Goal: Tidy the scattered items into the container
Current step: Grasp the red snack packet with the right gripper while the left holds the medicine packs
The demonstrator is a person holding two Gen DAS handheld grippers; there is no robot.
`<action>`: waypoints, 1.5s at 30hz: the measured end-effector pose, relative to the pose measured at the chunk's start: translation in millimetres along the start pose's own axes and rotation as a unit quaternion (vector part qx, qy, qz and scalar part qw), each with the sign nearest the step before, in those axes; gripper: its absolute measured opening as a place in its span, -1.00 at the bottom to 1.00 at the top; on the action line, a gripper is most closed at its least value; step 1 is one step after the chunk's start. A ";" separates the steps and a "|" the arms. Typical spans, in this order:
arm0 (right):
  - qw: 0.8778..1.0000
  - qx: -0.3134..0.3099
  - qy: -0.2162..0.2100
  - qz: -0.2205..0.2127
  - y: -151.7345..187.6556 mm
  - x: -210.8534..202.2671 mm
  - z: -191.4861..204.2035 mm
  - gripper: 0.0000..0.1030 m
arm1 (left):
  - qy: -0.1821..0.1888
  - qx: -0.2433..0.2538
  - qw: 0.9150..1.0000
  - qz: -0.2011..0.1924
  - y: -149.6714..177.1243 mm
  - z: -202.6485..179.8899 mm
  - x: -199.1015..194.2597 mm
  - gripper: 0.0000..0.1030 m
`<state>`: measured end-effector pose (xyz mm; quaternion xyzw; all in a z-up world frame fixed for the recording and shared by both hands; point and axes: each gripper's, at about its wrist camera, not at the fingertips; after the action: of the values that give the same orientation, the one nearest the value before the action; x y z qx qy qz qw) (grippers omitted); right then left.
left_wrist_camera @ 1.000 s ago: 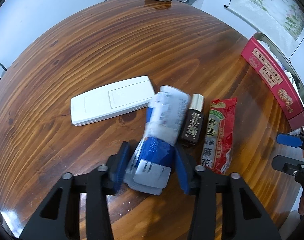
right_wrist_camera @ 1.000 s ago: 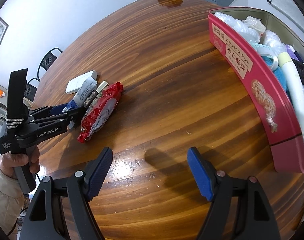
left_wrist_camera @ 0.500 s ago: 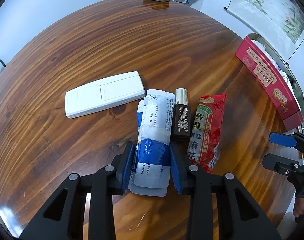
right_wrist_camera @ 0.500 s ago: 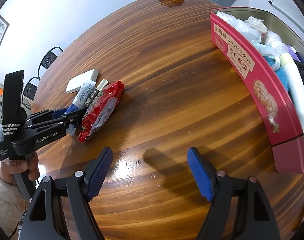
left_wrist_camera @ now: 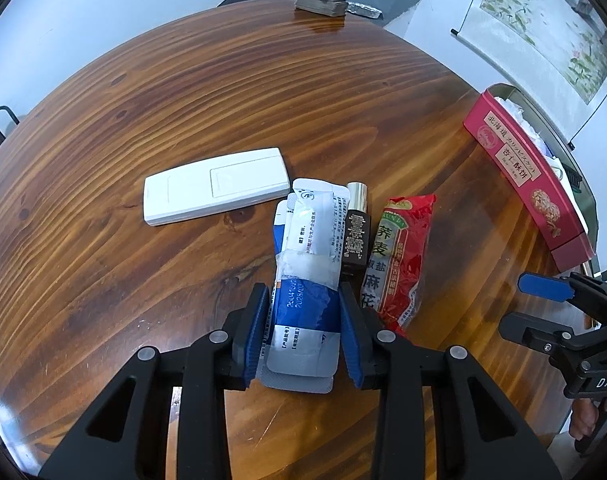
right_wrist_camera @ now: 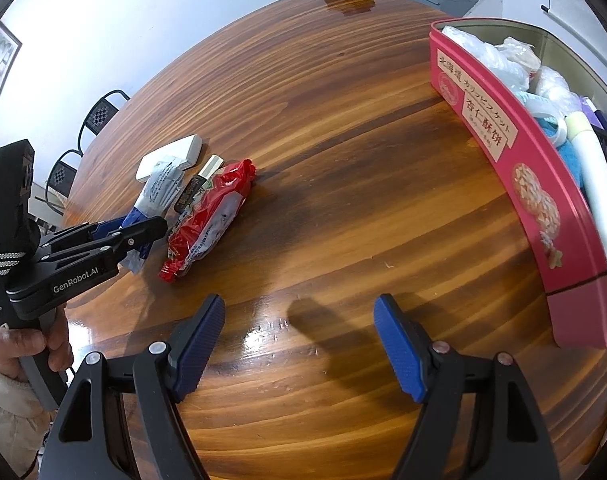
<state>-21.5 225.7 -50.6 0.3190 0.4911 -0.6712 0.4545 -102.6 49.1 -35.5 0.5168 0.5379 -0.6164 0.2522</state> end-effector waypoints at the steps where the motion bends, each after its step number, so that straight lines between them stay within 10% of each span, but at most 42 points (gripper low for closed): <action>1: 1.000 -0.001 0.000 0.000 -0.2 0.5 0.8 0.56 | 0.000 -0.001 1.000 0.000 1.5 0.4 0.1 -0.29; 45: 0.998 -0.061 0.022 -0.002 -50.5 54.3 63.9 0.56 | 0.007 -0.044 0.999 -0.011 18.1 18.6 -18.6 -0.29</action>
<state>-87.7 154.2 -59.3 0.3045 0.5419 -0.6333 0.4611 -87.4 22.1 -28.0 0.5037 0.5720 -0.5910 0.2644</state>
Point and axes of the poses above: each gripper's, at about its wrist camera, not at the fingertips, and x roughly the way its jaws point, z to its left, y to its underside, and after that the axes turned 3 degrees about -x, right-handed
